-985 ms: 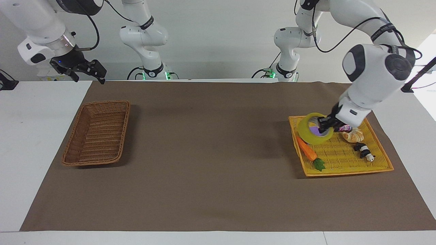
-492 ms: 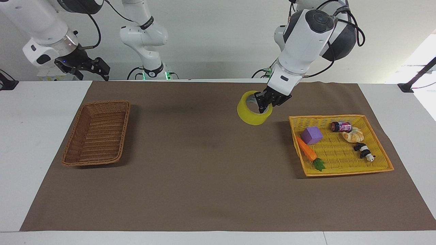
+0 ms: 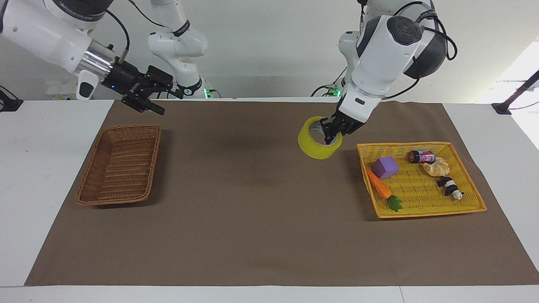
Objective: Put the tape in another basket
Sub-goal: 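Hold the tape with the left gripper while the right gripper reaches it, then grasp the tape with the right gripper while the left gripper releases it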
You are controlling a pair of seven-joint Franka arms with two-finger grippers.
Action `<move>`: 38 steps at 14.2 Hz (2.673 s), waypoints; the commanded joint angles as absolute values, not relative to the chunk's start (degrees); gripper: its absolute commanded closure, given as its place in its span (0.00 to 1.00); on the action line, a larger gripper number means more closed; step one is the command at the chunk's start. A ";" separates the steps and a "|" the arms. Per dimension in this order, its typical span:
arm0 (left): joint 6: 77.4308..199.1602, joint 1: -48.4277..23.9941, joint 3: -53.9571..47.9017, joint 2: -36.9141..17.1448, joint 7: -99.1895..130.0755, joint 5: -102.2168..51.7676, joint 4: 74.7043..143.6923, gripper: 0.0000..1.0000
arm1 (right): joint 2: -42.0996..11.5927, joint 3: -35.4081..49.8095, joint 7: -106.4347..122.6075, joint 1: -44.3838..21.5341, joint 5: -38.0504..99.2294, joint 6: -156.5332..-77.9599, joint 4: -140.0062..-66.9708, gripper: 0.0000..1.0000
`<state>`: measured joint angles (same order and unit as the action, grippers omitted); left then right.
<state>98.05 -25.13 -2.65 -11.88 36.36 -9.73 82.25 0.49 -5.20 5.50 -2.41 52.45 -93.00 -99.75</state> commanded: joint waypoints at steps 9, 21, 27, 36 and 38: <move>100.02 -25.14 -2.29 -10.55 35.07 -10.72 84.99 1.00 | -8.70 -5.10 7.48 -22.84 84.02 -117.58 -105.21 0.00; 100.20 -26.19 -2.46 -8.44 35.07 -10.72 89.03 1.00 | -9.67 -5.10 4.92 -31.38 86.13 -128.50 -105.21 0.00; 100.20 -25.84 -2.46 -8.35 34.72 -10.63 89.12 1.00 | -10.81 -5.10 4.92 -31.46 86.13 -128.67 -105.12 0.04; 100.37 -26.10 -2.46 -8.35 34.45 -10.72 89.12 1.00 | -10.81 -5.01 4.66 -32.60 86.04 -129.72 -104.77 0.61; 100.20 -26.10 -2.46 -8.35 34.45 -10.72 89.12 1.00 | -10.81 -5.10 2.65 -34.01 86.04 -131.38 -104.42 0.99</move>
